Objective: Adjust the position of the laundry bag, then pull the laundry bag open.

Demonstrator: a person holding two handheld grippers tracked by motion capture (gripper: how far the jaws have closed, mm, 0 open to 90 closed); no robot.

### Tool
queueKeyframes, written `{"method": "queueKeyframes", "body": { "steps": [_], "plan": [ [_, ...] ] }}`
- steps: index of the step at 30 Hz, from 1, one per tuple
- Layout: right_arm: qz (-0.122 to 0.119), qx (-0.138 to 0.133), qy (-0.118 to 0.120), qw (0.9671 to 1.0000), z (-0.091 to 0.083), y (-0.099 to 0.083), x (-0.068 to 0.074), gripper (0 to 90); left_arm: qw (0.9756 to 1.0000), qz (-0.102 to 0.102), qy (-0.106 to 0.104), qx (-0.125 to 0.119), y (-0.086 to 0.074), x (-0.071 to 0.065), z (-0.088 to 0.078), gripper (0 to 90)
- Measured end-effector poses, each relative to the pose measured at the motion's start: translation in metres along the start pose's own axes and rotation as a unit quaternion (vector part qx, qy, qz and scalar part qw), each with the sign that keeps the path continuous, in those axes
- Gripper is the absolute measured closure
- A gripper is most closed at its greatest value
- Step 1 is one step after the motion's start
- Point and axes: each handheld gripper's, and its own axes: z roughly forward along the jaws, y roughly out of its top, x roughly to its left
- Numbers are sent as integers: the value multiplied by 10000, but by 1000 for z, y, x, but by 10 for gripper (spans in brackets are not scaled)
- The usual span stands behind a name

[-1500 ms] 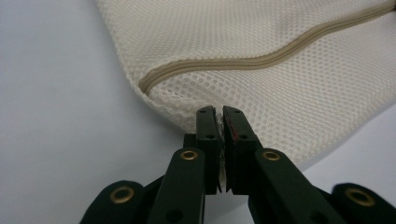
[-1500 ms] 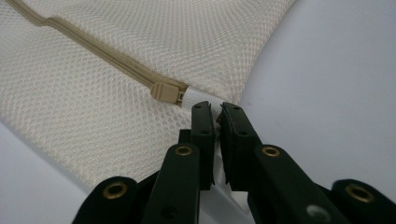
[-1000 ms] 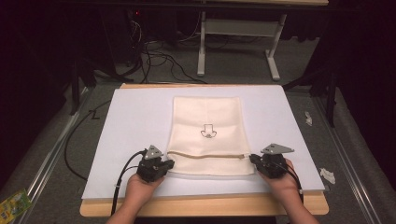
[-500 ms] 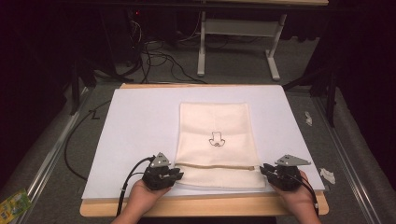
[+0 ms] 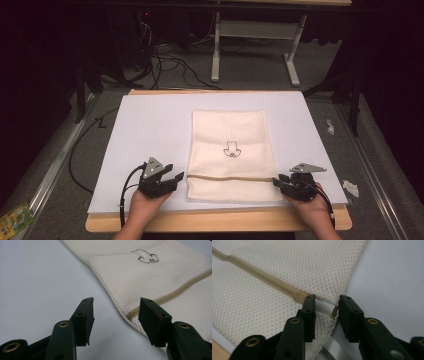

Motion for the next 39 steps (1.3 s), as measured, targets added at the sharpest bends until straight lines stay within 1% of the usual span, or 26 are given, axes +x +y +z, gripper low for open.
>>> {"method": "queueKeyframes", "body": {
  "steps": [2, 3, 4, 5, 6, 7, 10, 11, 12, 13, 15, 18, 19, 20, 23, 25, 27, 30, 31, 32, 33, 34, 36, 38, 39],
  "plan": [
    [-106, 20, 17, 9999, 0, 0, 2, 761, 10000, -32, -41, -18, 0, 0, -1, 454],
    [-106, 20, 17, 9999, 0, 0, 2, 761, 10000, -32, -41, -18, 0, 0, -1, 443],
    [-151, -6, 14, 9999, -1, 0, 4, 799, 10000, -34, -47, -26, 1, 0, -1, 443],
    [-153, 0, -1, 9999, -1, 1, 4, 817, 10000, -21, -39, -36, 1, 0, -1, 444],
    [-140, -60, 22, 9999, -3, 2, 4, 832, 9999, -26, -65, -87, 2, 0, -1, 447],
    [-104, -84, 22, 9999, -3, 3, 4, 834, 9999, -49, -54, -110, 2, 0, 0, 447],
    [-112, -131, 24, 9998, -4, 3, 4, 838, 9998, -185, -2, -107, 4, 1, 2, 445],
    [-112, -131, 24, 9998, -4, 3, 4, 838, 9998, -185, -2, -107, 4, 1, 2, 443],
    [-126, -174, 22, 9998, -5, 4, 4, 838, 9993, -344, -16, -106, 5, 2, 5, 439],
    [-109, -178, 24, 9998, -5, 4, 4, 838, 9992, -383, -23, -89, 6, 3, 6, 438],
    [-61, -171, 38, 9998, -5, 4, 4, 839, 9991, -425, -29, -39, 7, 3, 9, 435],
    [-65, -196, 8, 9998, -4, 4, 4, 840, 9990, -435, -53, -24, 10, 0, 13, 402],
    [-95, -211, 11, 9997, -5, 5, 4, 841, 9990, -429, -75, -8, 13, -3, 16, 402],
    [-153, -309, 22, 9994, -6, 5, 5, 841, 9991, -407, -127, 6, 16, -9, 19, 384],
    [-165, -399, 24, 9991, -8, 6, 5, 841, 9996, -229, -185, 47, 20, -19, 25, 379],
    [-186, -433, 31, 9989, -10, 6, 5, 841, 9994, -232, -261, 50, 23, -24, 28, 378],
    [-252, -466, 23, 9986, -10, 7, 5, 841, 9996, -82, -270, 90, 26, -30, 32, 378],
    [-294, -539, 49, 9981, -12, 9, 4, 842, 9994, 43, -310, 137, 31, -39, 36, 379],
    [-293, -575, 69, 9979, -13, 10, 4, 842, 9993, 67, -349, 130, 32, -42, 38, 381],
    [-281, -616, 90, 9977, -14, 10, 4, 842, 9988, 88, -468, 119, 34, -48, 41, 387],
    [-281, -616, 90, 9977, -14, 10, 4, 842, 9988, 88, -468, 119, 34, -48, 41, 440],
    [-267, -648, 118, 9975, -15, 9, 3, 842, 9984, 125, -540, 128, 36, -53, 44, 440],
    [-252, -668, 136, 9974, -15, 9, 3, 842, 9979, 250, -587, 123, 39, -62, 51, 451],
    [-222, -701, 128, 9972, -16, 9, 3, 843, 9976, 265, -634, 108, 43, -70, 58, 458],
    [-200, -718, 135, 9971, -17, 10, 3, 843, 9973, 221, -700, 76, 45, -75, 62, 458]
  ]
}}
